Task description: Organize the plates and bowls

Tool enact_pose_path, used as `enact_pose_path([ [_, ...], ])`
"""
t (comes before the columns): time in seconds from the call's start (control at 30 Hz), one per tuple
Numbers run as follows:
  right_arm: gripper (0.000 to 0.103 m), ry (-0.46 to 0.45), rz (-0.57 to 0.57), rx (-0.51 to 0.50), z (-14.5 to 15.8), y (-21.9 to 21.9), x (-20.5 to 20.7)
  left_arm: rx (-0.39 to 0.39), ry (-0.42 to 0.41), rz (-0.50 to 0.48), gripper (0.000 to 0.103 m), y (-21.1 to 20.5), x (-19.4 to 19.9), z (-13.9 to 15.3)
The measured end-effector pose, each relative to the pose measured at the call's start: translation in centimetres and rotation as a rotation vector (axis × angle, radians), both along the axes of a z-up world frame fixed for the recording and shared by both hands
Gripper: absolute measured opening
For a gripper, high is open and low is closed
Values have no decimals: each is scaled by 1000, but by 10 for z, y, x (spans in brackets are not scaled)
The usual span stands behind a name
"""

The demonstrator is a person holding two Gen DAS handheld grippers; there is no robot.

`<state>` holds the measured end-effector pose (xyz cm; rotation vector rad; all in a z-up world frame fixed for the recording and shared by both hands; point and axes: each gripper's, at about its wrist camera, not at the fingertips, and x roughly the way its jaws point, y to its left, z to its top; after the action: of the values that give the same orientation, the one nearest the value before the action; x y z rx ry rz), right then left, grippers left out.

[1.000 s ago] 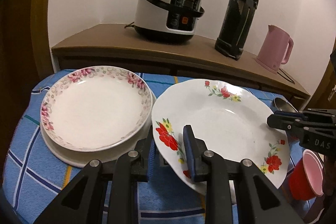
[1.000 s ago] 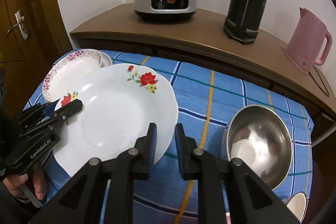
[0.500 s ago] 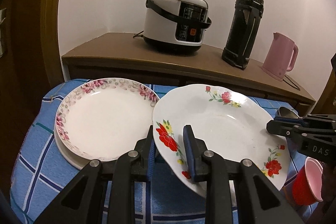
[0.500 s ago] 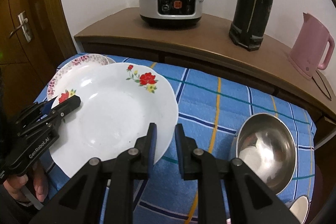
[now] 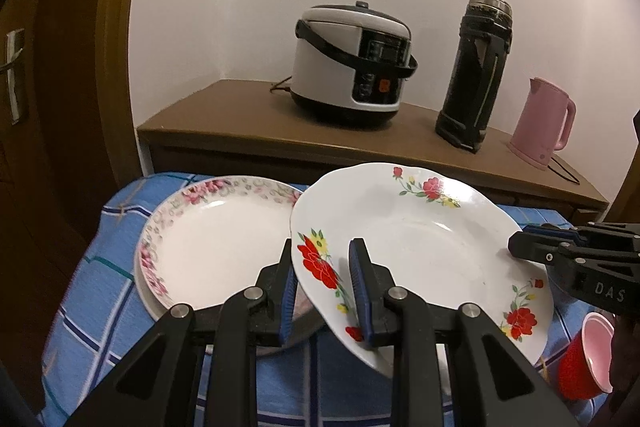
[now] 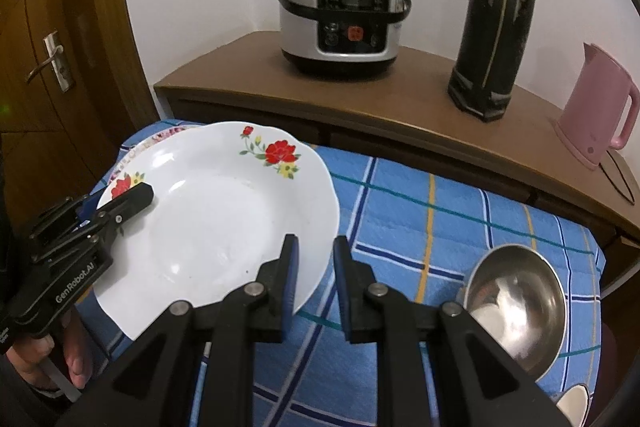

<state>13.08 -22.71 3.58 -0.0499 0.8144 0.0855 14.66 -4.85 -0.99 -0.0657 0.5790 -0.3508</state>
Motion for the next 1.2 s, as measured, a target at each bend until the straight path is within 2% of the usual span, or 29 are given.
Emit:
enact_pose_path([
  [1.2,18,-46,36,-13,2,44,27,-12,-46,86,27,51,35,3],
])
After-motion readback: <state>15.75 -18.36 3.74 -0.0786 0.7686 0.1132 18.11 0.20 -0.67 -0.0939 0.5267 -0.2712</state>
